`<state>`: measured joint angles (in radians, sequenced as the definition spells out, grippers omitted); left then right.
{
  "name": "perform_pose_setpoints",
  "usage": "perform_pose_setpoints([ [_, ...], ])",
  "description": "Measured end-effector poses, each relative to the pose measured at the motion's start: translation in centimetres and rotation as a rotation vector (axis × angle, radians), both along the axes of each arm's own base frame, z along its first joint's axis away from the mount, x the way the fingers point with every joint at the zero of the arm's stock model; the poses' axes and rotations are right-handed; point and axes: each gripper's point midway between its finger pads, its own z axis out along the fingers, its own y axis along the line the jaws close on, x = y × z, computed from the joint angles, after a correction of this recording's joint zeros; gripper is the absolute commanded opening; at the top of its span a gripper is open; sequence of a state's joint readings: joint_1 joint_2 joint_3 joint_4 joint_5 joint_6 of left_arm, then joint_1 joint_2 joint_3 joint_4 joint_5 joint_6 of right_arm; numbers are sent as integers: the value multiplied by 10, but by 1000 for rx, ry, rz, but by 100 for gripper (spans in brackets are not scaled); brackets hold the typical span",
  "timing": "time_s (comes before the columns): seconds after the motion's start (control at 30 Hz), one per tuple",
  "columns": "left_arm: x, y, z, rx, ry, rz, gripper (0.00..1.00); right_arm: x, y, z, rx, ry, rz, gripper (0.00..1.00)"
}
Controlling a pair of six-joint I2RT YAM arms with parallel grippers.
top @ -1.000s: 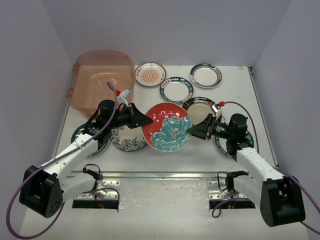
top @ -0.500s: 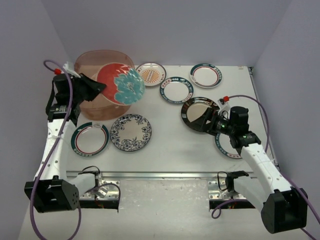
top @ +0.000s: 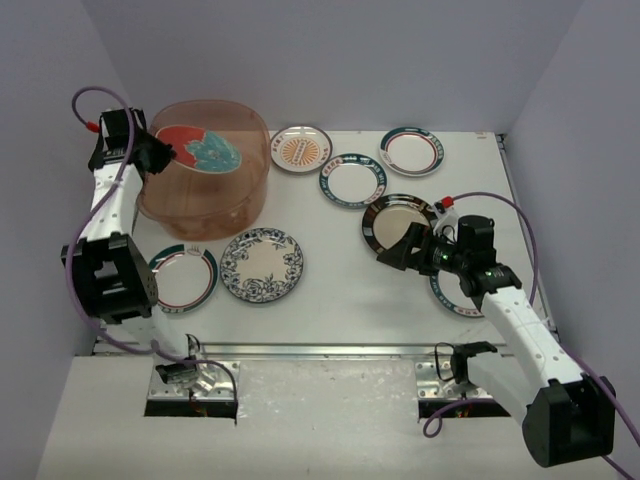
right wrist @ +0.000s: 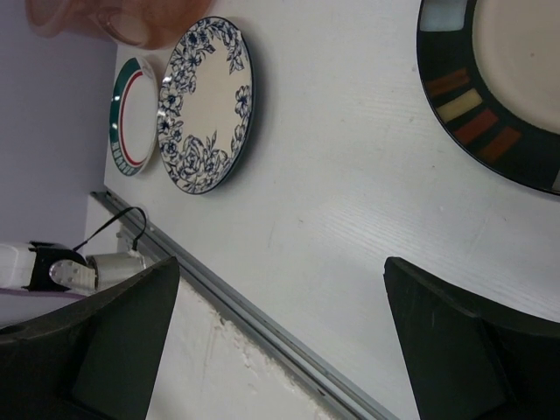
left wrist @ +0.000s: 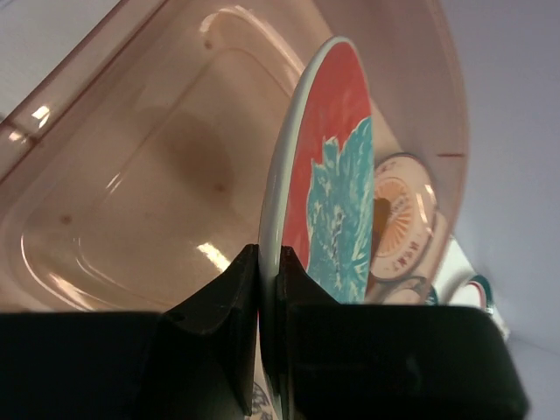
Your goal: Place the plates into the plastic bin on the countertop
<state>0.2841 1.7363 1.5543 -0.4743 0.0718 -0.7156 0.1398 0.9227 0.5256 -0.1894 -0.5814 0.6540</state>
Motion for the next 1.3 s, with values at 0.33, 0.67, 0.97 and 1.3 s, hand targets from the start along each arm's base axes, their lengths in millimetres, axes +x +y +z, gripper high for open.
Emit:
perform_pose_setpoints([
  [0.33,56,9,-100,-52,218,-73,37,-9,3,-4,14,5,29,99],
  [0.67,77,-12,-76,56,180,-133,100,-5,10,-27,13,88,60,99],
  [0.97,65,-22,-64,155,246,-104,100,-18,76,-75,-31,281,255,99],
  [1.3,-4,-22,21,195,174,-61,100,28,185,-94,15,286,366,89],
])
